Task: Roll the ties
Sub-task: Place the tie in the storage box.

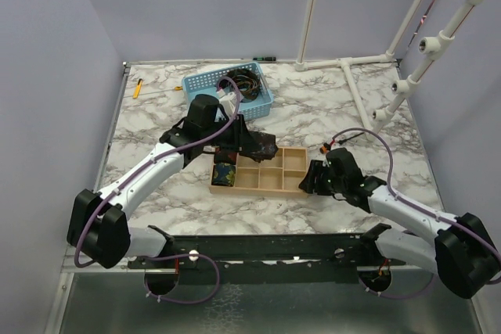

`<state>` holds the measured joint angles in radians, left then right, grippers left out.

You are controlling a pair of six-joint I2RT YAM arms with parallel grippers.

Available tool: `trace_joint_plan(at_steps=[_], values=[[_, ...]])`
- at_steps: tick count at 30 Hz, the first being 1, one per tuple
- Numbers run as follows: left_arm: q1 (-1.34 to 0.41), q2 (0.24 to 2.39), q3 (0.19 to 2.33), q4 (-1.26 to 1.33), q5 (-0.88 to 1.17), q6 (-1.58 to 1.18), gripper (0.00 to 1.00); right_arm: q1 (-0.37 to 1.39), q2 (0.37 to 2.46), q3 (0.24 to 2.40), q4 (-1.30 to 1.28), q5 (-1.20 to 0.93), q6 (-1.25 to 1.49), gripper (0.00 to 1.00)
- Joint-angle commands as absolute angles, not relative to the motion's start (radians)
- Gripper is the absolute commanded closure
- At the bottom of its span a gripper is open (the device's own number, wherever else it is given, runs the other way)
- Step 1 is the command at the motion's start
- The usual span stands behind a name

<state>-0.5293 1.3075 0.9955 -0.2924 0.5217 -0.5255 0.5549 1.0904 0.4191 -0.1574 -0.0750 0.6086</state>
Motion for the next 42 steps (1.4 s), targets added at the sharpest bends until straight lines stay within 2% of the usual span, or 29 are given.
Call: trace_joint_plan(at_steps=[1,4,11,14,25,42], values=[[-0.503,1.327,0.96,-0.013,0.714,-0.634,1.0,0.551,1.006,0.375,-0.116,-0.098,0.609,0.46],[-0.504,1.345,0.937,0.075,0.709,-0.674,1.0,0.551,0.98,0.362,-0.114,-0.1,0.61,0.46],[-0.493,1.485,1.009,-0.254,0.601,-0.547,1.0,0.551,0.98,0.367,-0.119,-0.105,0.606,0.46],[-0.492,1.504,1.022,-0.317,0.559,-0.508,1.0,0.551,0.979,0.363,-0.115,-0.101,0.608,0.46],[-0.492,1.56,1.094,-0.317,0.578,-0.485,1.0,0.551,0.97,0.36,-0.114,-0.105,0.604,0.46],[-0.49,1.63,1.106,-0.493,0.332,-0.4,1.0,0.551,0.976,0.365,-0.12,-0.098,0.607,0.47]])
